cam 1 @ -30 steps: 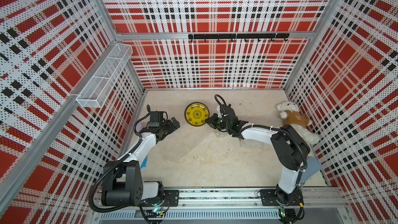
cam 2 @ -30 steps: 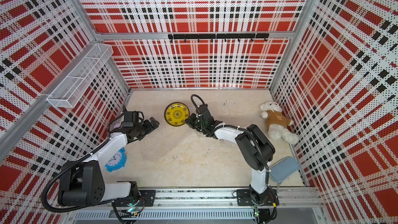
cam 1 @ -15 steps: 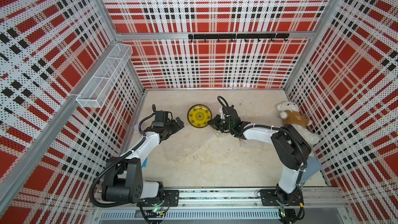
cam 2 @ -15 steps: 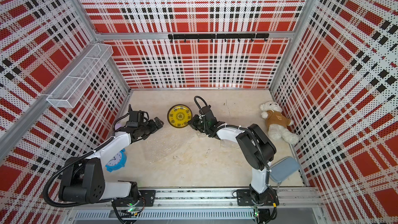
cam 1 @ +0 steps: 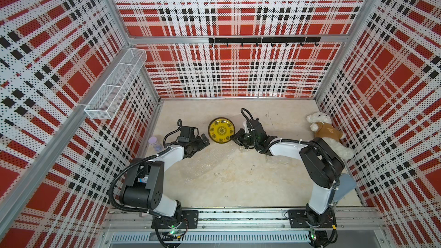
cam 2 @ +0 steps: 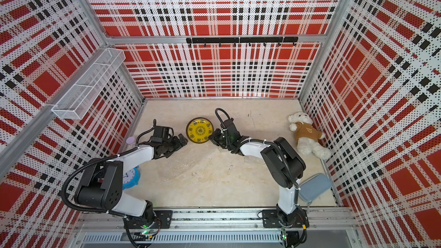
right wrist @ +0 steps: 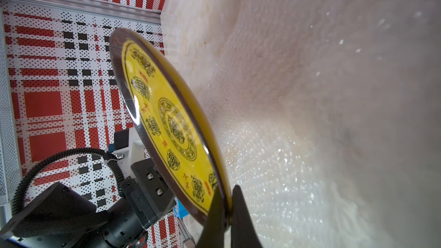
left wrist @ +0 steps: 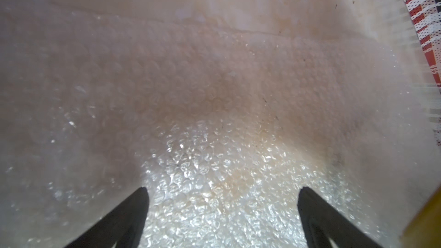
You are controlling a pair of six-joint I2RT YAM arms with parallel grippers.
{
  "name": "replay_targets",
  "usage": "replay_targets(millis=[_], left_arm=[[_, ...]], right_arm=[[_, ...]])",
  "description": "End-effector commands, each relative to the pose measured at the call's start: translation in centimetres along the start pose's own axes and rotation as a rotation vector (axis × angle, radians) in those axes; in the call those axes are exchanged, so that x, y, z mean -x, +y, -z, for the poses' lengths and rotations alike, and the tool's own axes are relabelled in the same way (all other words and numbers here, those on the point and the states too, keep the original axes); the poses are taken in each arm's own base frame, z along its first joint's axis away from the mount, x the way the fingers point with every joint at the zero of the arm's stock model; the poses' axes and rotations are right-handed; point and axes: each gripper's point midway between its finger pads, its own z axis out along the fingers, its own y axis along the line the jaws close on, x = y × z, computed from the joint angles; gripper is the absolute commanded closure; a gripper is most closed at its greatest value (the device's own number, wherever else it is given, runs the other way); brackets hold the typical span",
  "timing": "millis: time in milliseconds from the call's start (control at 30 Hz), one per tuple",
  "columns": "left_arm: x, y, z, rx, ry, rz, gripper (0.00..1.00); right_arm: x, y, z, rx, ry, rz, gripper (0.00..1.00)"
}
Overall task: Unpack dinner plates from bubble wrap
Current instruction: Adjust the bubble wrap at the center of the board.
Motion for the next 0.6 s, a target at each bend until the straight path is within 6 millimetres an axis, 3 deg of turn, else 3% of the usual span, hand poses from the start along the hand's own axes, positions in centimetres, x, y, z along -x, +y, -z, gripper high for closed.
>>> replay_targets(millis=[0, 567], left_arm=[[0.3, 0.7, -0.4, 0.014, -0.029, 0.018, 0.01], [-0.5, 3.9, -2.1, 0.074, 0.012, 0.060, 0.01]], right_arm=[[1.4, 2.4, 0.9, 0.081, -0.060, 0.009, 1.00], [3.2, 3.3, 2.9, 0.115, -0.112, -0.007, 1.00]])
